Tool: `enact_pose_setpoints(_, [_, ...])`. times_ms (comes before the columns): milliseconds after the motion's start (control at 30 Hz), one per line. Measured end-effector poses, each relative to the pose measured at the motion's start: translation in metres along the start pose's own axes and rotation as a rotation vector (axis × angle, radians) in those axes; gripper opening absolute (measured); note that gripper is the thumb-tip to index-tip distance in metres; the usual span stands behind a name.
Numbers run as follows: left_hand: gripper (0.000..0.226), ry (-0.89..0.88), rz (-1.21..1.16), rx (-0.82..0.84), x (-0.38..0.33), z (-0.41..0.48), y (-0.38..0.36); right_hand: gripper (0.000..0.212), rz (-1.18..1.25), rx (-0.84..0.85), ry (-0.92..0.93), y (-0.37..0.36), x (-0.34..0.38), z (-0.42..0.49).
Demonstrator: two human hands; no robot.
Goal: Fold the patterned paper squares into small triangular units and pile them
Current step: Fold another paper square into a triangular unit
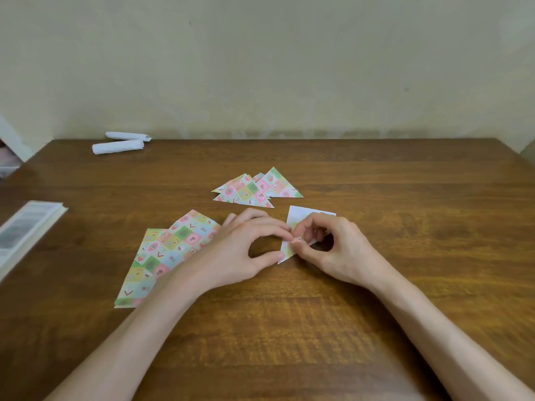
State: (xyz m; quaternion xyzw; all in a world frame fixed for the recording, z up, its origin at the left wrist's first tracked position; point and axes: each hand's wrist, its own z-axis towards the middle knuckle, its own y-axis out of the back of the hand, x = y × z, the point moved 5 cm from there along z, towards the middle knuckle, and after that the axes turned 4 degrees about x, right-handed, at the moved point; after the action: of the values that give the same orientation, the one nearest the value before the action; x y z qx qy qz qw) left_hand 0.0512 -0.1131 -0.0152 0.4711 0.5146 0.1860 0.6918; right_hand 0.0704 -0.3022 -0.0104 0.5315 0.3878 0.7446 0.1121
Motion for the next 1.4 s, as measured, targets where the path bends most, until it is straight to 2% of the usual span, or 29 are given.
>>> enact_pose_setpoints(67, [0.032,0.061,-0.029,0.023,0.004,-0.002,0.002,0.011,-0.011,0.028,-0.011,-0.003,0.001,0.0])
enact_pose_setpoints(200, [0.039,0.109,-0.061,0.035,0.004,-0.003,0.005,0.028,-0.077,0.046,-0.031,-0.009,0.004,0.002])
enact_pose_setpoints(433, [0.047,0.115,-0.067,0.03,0.002,-0.003,0.006,0.029,-0.12,0.029,-0.09,-0.011,0.007,0.003])
enact_pose_setpoints(600, [0.048,0.162,-0.095,0.055,-0.002,-0.004,0.007,0.027,-0.133,0.086,-0.131,-0.01,0.007,0.006])
enact_pose_setpoints(867, [0.048,0.188,-0.08,0.065,-0.006,-0.003,0.008,0.029,-0.149,0.077,-0.116,-0.01,0.01,0.002])
enact_pose_setpoints(1067, [0.048,0.153,-0.091,0.065,-0.009,-0.003,0.007,0.031,-0.177,0.094,-0.139,-0.01,0.01,0.005])
enact_pose_setpoints(1233, [0.054,0.117,-0.09,0.078,-0.012,-0.004,0.01,0.043,-0.194,0.063,-0.162,-0.014,0.011,0.003])
enact_pose_setpoints(1400, [0.061,0.109,-0.093,0.075,-0.01,-0.003,0.011,0.042,-0.231,0.123,-0.228,-0.015,0.013,0.007])
